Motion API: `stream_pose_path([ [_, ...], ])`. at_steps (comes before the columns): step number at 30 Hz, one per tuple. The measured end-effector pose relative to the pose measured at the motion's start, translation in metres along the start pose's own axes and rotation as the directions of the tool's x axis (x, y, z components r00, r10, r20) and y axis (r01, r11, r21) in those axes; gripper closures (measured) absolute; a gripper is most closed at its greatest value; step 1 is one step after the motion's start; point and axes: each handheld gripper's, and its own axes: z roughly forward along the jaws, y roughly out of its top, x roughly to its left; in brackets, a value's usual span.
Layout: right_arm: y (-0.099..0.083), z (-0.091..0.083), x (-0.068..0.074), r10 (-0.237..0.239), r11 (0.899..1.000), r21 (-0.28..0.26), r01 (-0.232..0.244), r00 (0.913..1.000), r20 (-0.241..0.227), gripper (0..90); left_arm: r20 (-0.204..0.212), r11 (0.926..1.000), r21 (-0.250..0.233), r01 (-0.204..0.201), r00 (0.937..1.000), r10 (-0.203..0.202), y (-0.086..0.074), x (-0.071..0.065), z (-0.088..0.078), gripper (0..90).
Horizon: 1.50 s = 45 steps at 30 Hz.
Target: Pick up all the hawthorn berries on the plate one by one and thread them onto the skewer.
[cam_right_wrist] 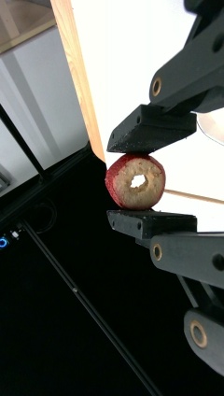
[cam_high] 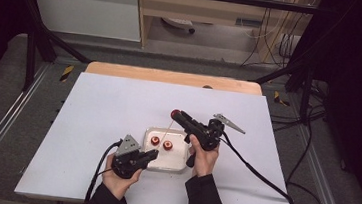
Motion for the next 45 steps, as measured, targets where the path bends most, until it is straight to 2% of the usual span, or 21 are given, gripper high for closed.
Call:
stream_pose_path([
  [6,-0.003,0.000,0.001,0.001,1.000,-0.004,-0.001,1.0000,-0.003,61.2,0.002,0.9996,0.000,0.027,0.9996,-0.027,0.001,-0.002,0.003,88.3],
  [8,-0.003,-0.001,0.002,-0.025,1.000,0.000,0.025,0.9997,0.005,61.3,0.001,0.9995,0.000,0.031,0.9995,-0.031,0.001,-0.002,0.003,88.3],
  [10,-0.003,-0.001,0.002,-0.031,1.000,0.000,0.031,0.9995,0.004,61.3,0.002,0.9992,0.000,0.039,0.9992,-0.039,0.001,-0.002,0.002,88.3],
  [18,-0.002,-0.002,0.001,-0.063,0.997,0.035,0.063,0.9980,0.001,61.4,-0.009,0.9996,0.009,0.028,0.9996,-0.028,0.000,0.003,-0.005,88.3],
  [21,-0.003,-0.002,0.001,-0.061,0.997,0.051,0.061,0.9981,0.001,61.4,-0.021,0.9996,0.008,0.025,0.9995,-0.025,-0.001,0.007,-0.007,88.3],
  [24,-0.003,-0.002,0.000,-0.041,0.996,0.075,0.039,0.9990,0.018,61.6,-0.025,0.9997,0.013,0.021,0.9995,-0.020,-0.003,0.007,-0.006,88.3],
  [29,-0.005,0.000,-0.003,-0.003,0.998,0.068,0.003,1.0000,0.000,61.9,-0.022,0.9998,0.021,-0.002,0.9997,0.003,-0.004,0.004,-0.003,88.4],
  [38,-0.004,-0.001,-0.002,-0.005,0.998,0.058,0.005,0.9999,-0.013,62.1,-0.017,1.0000,0.004,-0.007,0.9998,0.007,-0.004,0.002,-0.006,88.4],
  [45,-0.004,-0.001,-0.003,0.007,0.998,0.066,-0.006,0.9998,-0.017,62.1,-0.022,0.9999,0.008,-0.015,0.9996,0.015,-0.004,0.002,-0.008,88.5],
])
